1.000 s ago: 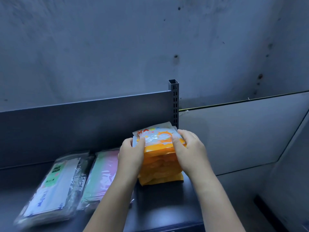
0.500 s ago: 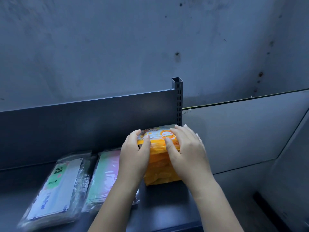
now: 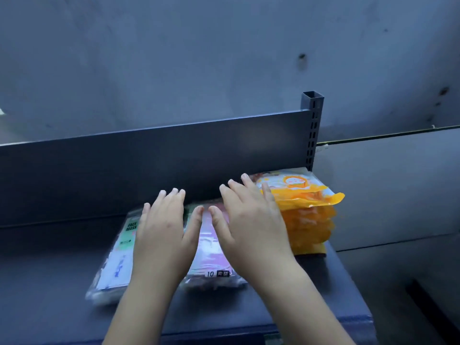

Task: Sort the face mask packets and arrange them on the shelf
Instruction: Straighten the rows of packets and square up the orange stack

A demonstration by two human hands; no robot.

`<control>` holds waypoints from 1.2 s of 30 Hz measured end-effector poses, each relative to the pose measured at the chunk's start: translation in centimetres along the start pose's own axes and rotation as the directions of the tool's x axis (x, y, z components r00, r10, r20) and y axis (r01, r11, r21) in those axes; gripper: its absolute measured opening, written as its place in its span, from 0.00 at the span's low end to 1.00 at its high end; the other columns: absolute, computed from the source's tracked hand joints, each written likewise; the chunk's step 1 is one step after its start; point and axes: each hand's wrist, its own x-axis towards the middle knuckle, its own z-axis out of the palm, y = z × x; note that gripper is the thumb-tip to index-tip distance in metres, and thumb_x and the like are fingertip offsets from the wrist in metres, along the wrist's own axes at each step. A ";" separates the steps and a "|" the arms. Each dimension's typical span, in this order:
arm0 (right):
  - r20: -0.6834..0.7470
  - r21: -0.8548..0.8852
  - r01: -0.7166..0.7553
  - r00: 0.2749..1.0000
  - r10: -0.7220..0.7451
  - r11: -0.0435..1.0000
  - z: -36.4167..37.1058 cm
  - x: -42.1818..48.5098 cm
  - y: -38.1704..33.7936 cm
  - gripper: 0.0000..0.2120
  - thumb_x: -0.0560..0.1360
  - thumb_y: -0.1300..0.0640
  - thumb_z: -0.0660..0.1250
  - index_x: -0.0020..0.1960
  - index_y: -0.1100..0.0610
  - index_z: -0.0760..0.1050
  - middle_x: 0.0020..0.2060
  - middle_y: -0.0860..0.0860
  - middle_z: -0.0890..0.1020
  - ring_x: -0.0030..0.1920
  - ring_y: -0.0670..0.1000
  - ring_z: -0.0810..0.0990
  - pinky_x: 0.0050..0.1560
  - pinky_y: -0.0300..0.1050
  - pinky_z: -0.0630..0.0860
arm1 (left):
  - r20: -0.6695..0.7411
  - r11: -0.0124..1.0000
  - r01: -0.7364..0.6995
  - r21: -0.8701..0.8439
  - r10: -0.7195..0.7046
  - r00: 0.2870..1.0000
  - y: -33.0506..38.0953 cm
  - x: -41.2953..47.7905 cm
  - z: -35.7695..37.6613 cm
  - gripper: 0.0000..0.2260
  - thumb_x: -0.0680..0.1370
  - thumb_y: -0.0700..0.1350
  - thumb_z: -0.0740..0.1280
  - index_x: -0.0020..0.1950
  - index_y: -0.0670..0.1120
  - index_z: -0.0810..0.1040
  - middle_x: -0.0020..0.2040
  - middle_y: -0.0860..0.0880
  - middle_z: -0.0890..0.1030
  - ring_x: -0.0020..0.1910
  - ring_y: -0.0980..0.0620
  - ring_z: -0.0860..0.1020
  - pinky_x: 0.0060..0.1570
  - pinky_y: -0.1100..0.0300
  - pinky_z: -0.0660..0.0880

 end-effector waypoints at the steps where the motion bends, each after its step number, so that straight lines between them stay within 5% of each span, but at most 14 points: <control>1: 0.005 0.001 0.019 1.000 -0.019 1.000 0.7 0.1 -1.1 0.26 0.82 0.43 0.53 0.69 0.56 0.78 0.68 0.52 0.80 0.78 0.56 0.68 0.79 0.60 0.60 | 0.008 0.999 0.027 -0.019 -0.027 1.000 -1.3 -0.1 -0.5 0.35 0.81 0.66 0.48 0.80 0.47 0.69 0.80 0.50 0.70 0.83 0.51 0.59 0.81 0.49 0.50; 5: 0.000 0.125 0.036 0.999 -0.037 0.992 3.3 0.6 -6.0 0.24 0.82 0.47 0.55 0.70 0.57 0.77 0.69 0.52 0.79 0.79 0.56 0.66 0.79 0.57 0.58 | 0.044 0.972 0.177 -0.152 -0.172 0.984 -6.4 0.0 -2.6 0.26 0.84 0.60 0.55 0.80 0.50 0.68 0.81 0.54 0.68 0.83 0.56 0.57 0.82 0.52 0.50; 7: 0.023 0.259 -0.012 1.000 0.006 0.966 4.7 0.5 -8.7 0.23 0.83 0.50 0.55 0.72 0.57 0.75 0.71 0.50 0.77 0.81 0.53 0.62 0.80 0.54 0.58 | 0.095 0.924 0.279 -0.260 -0.263 0.960 -9.2 0.1 -3.6 0.24 0.84 0.59 0.56 0.79 0.53 0.69 0.79 0.56 0.70 0.81 0.54 0.59 0.80 0.47 0.58; 9: 0.118 0.433 -0.128 0.989 0.085 0.892 5.8 0.4 -11.7 0.21 0.84 0.51 0.54 0.75 0.54 0.71 0.74 0.46 0.73 0.82 0.46 0.56 0.80 0.45 0.57 | 0.139 0.869 0.346 -0.352 -0.317 0.938 -12.1 0.2 -4.4 0.23 0.84 0.62 0.56 0.76 0.56 0.71 0.76 0.58 0.73 0.79 0.50 0.65 0.74 0.43 0.68; 11: 0.234 0.528 -0.245 0.962 0.138 0.813 7.4 0.3 -14.3 0.21 0.85 0.50 0.55 0.78 0.49 0.68 0.77 0.40 0.68 0.81 0.38 0.51 0.76 0.36 0.55 | 0.157 0.809 0.385 -0.445 -0.353 0.922 -14.6 0.5 -4.9 0.21 0.84 0.61 0.57 0.73 0.56 0.74 0.71 0.59 0.76 0.73 0.51 0.72 0.68 0.51 0.73; 14: 0.341 0.502 -0.380 0.912 0.227 0.777 10.7 0.1 -17.0 0.24 0.85 0.47 0.56 0.80 0.47 0.63 0.80 0.39 0.62 0.81 0.39 0.50 0.78 0.38 0.51 | 0.223 0.680 0.460 -0.571 -0.411 0.884 -17.3 1.0 -4.6 0.14 0.86 0.53 0.59 0.68 0.52 0.77 0.62 0.58 0.78 0.67 0.54 0.75 0.54 0.67 0.70; 17: 0.382 0.360 -0.526 0.837 0.393 0.771 13.6 0.0 -17.9 0.28 0.84 0.43 0.57 0.81 0.50 0.61 0.81 0.42 0.61 0.82 0.46 0.48 0.79 0.45 0.51 | 0.369 0.556 0.546 -0.627 -0.405 0.836 -18.9 1.3 -3.2 0.15 0.84 0.51 0.64 0.70 0.52 0.75 0.64 0.56 0.79 0.65 0.52 0.78 0.60 0.58 0.73; 22: 0.370 0.218 -0.636 0.756 0.540 0.740 15.7 -0.2 -18.4 0.33 0.79 0.38 0.60 0.80 0.50 0.62 0.81 0.45 0.60 0.80 0.52 0.55 0.79 0.52 0.56 | 0.523 0.485 0.593 -0.642 -0.288 0.802 -20.6 1.3 -1.3 0.22 0.77 0.41 0.73 0.66 0.58 0.74 0.60 0.58 0.84 0.56 0.59 0.84 0.57 0.56 0.82; 26: 0.340 0.257 -0.682 0.727 0.596 0.685 15.9 -0.2 -18.8 0.32 0.78 0.40 0.63 0.79 0.51 0.64 0.80 0.46 0.62 0.78 0.52 0.62 0.77 0.52 0.62 | 0.561 0.438 0.591 -0.678 -0.213 0.800 -20.9 1.1 -1.3 0.20 0.80 0.37 0.69 0.65 0.59 0.72 0.57 0.62 0.83 0.52 0.65 0.84 0.51 0.64 0.79; 29: 0.372 0.367 -0.694 0.720 0.586 0.619 15.9 -0.1 -19.7 0.30 0.78 0.41 0.65 0.77 0.49 0.67 0.76 0.43 0.68 0.74 0.47 0.68 0.70 0.47 0.67 | 0.544 0.393 0.596 -0.700 -0.247 0.802 -21.8 0.9 -2.3 0.20 0.80 0.33 0.66 0.55 0.61 0.74 0.53 0.62 0.83 0.47 0.67 0.84 0.42 0.70 0.78; 31: 0.403 0.450 -0.698 0.716 0.570 0.557 15.8 -0.1 -20.2 0.27 0.78 0.43 0.66 0.76 0.46 0.68 0.73 0.41 0.70 0.72 0.45 0.70 0.67 0.44 0.68 | 0.542 0.409 0.614 -0.675 -0.290 0.789 -22.8 1.1 -3.1 0.21 0.79 0.33 0.66 0.53 0.61 0.75 0.51 0.60 0.84 0.45 0.62 0.86 0.41 0.64 0.80; 33: 0.411 0.491 -0.697 0.714 0.567 0.522 16.0 0.0 -20.1 0.27 0.78 0.44 0.66 0.76 0.46 0.68 0.73 0.41 0.71 0.72 0.44 0.70 0.71 0.47 0.68 | 0.538 0.415 0.627 -0.659 -0.323 0.779 -24.1 1.5 -3.5 0.21 0.77 0.34 0.66 0.62 0.58 0.76 0.54 0.59 0.83 0.49 0.56 0.86 0.48 0.56 0.81; 36: 0.434 0.546 -0.692 0.715 0.548 0.471 16.4 0.6 -19.4 0.27 0.81 0.47 0.65 0.79 0.46 0.66 0.77 0.42 0.69 0.75 0.43 0.67 0.75 0.48 0.65 | 0.567 0.422 0.648 -0.634 -0.314 0.761 -25.1 2.0 -4.3 0.35 0.76 0.40 0.67 0.82 0.51 0.62 0.70 0.54 0.77 0.63 0.51 0.80 0.65 0.49 0.77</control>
